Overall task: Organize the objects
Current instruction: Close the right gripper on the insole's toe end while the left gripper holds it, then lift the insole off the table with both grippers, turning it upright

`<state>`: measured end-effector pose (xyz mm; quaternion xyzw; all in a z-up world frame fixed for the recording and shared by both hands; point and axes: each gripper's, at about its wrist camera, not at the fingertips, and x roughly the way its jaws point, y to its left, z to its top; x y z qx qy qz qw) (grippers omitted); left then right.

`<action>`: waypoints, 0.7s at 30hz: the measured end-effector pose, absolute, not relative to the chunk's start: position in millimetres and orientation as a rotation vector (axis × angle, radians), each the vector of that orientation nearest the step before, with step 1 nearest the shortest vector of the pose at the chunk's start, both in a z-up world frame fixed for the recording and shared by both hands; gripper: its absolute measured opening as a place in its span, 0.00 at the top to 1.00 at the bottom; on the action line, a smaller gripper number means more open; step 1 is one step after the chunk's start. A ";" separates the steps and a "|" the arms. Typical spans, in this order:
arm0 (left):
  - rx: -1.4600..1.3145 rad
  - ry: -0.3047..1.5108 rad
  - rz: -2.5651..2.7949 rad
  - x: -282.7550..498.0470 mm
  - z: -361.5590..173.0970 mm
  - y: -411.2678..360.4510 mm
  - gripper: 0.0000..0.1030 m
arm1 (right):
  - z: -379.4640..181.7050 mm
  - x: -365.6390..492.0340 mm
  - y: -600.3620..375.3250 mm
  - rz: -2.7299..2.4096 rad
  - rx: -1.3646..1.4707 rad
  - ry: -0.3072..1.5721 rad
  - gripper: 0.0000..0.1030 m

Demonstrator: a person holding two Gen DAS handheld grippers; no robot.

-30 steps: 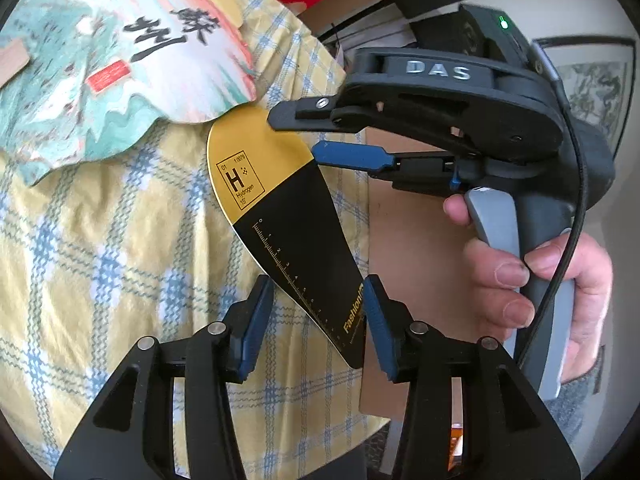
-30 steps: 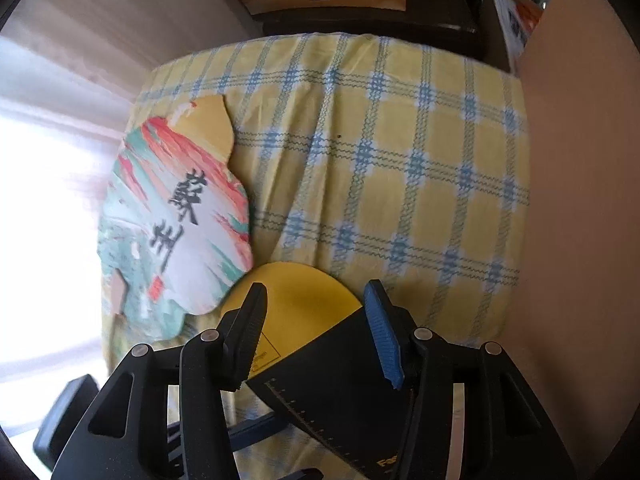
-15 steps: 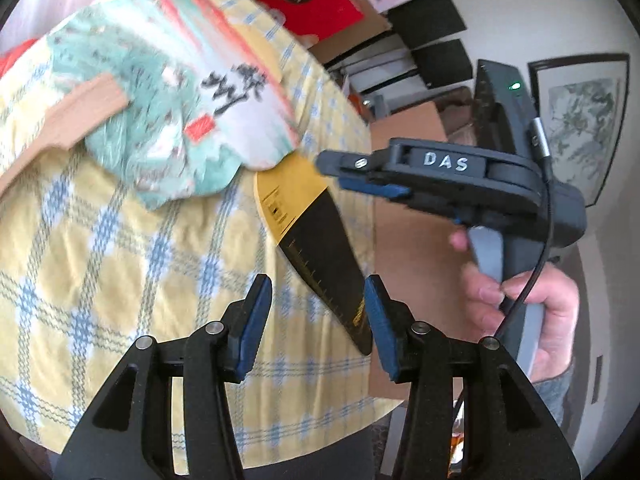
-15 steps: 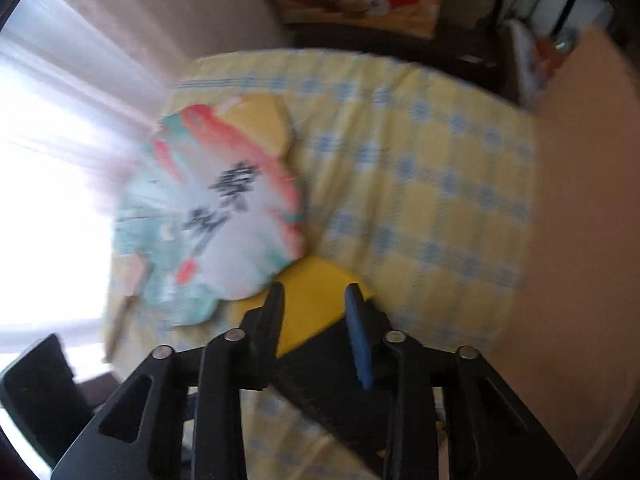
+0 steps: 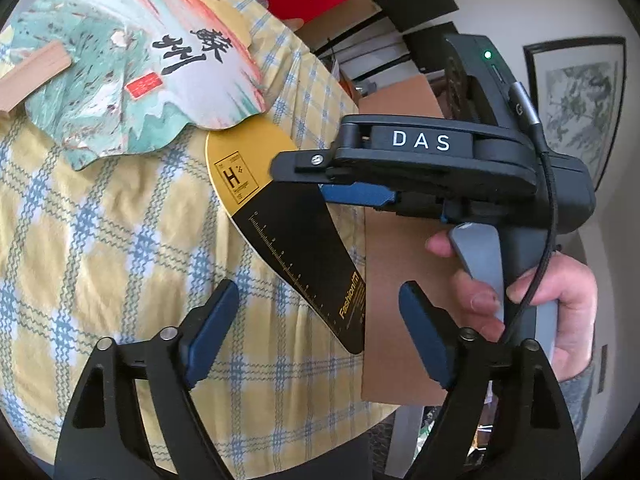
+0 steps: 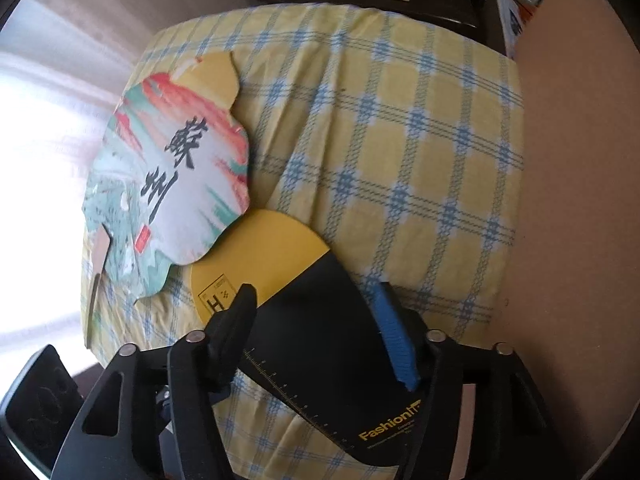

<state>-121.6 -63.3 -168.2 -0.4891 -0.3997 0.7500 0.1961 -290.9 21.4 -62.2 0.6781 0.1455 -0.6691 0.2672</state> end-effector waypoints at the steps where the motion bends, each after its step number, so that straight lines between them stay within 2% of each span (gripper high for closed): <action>1: -1.367 -1.114 2.108 -121.1 -167.7 -62.4 0.21 | -61.5 -289.6 21.7 -1.792 1.830 0.390 0.34; 5: -1.361 -1.102 2.119 -139.5 -157.1 -48.5 0.21 | -59.3 -285.8 26.0 -1.725 1.843 0.340 0.35; 14: -1.314 -1.154 2.136 -112.5 -153.6 -78.4 0.22 | -56.0 -273.8 38.0 -1.613 1.861 0.235 0.39; 18: -1.293 -1.168 2.174 -107.6 -149.0 -88.4 0.30 | -54.9 -266.7 46.2 -1.587 1.864 0.180 0.39; 20: -1.276 -1.187 2.179 -105.1 -149.0 -95.7 0.37 | -55.4 -269.6 51.2 -1.585 1.873 0.130 0.39; 21: -1.264 -1.190 2.182 -104.5 -147.7 -97.4 0.44 | -57.8 -271.9 52.4 -1.587 1.876 0.108 0.39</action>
